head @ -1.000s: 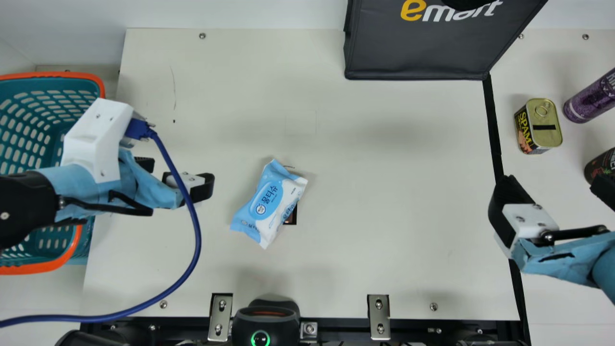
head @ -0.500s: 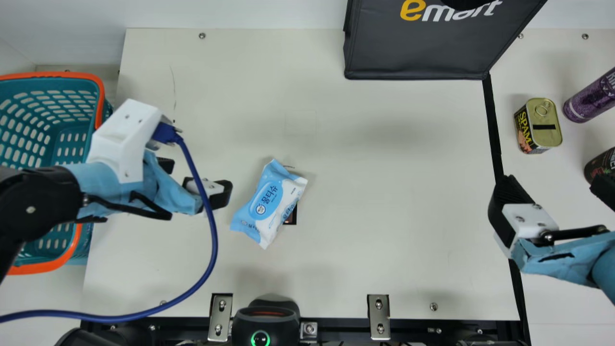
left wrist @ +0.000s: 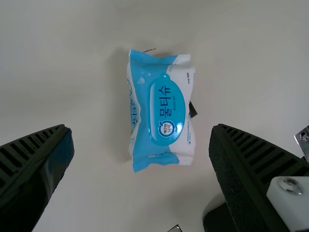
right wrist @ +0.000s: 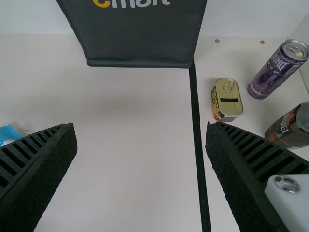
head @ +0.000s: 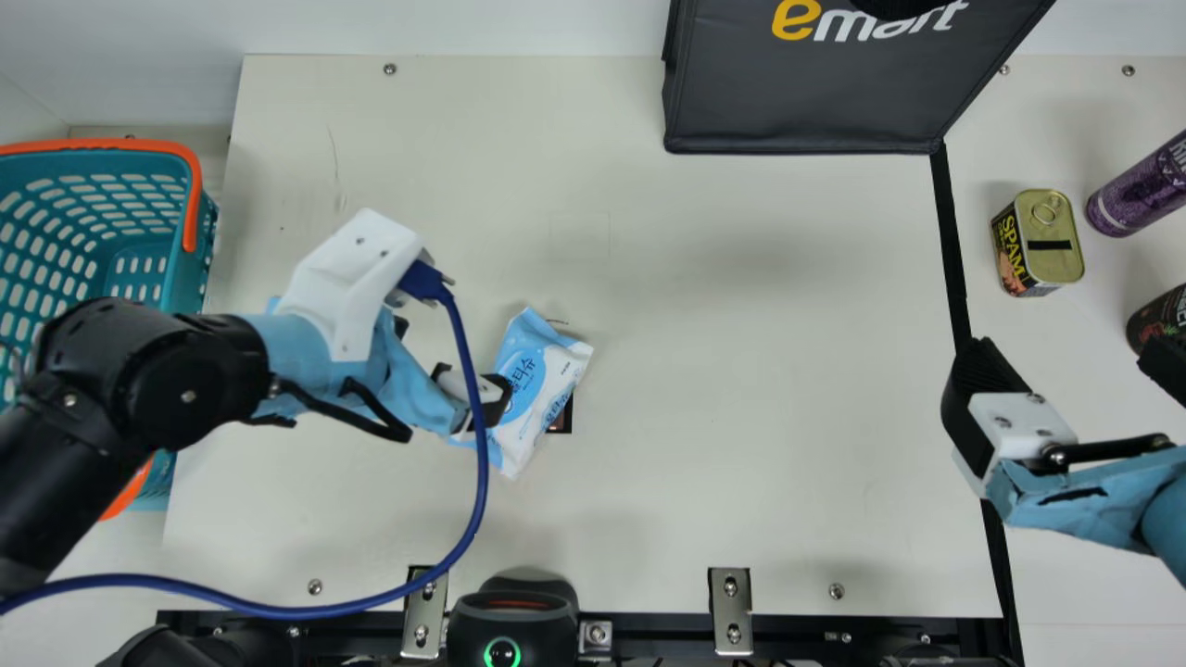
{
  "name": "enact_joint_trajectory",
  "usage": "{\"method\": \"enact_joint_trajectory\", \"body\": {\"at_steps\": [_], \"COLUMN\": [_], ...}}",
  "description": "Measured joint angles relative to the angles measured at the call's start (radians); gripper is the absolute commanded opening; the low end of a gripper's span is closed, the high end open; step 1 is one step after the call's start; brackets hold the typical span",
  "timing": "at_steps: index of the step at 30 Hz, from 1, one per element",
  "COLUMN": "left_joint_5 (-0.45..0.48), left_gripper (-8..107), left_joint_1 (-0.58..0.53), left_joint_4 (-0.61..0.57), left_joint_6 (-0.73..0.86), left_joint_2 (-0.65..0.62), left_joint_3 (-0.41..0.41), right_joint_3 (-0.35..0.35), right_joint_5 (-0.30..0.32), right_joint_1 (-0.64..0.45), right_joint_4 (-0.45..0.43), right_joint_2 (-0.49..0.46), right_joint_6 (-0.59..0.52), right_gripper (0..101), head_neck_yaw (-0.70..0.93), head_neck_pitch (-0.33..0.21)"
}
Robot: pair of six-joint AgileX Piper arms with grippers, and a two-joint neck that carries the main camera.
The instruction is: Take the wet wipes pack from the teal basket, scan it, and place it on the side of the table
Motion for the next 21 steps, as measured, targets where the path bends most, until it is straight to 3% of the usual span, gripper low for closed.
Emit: {"method": "enact_joint_trajectory", "body": {"at_steps": [14, 21], "left_joint_5": [-0.027, -0.015], "left_gripper": [-8, -8], "left_joint_1": [-0.084, -0.12], "left_joint_4": [0.045, 0.079], "left_joint_6": [-0.056, -0.096], "left_joint_2": [0.072, 0.119], "left_joint_3": [-0.016, -0.04], "right_joint_3": [0.0, 0.0], "right_joint_5": [0.0, 0.0], "right_joint_1": [0.0, 0.0], "right_joint_4": [0.0, 0.0], "right_joint_2": [0.0, 0.0], "right_joint_6": [0.0, 0.0], "right_gripper": [95, 95], "head_neck_yaw": [0.0, 0.0], "head_neck_pitch": [0.0, 0.0]}}
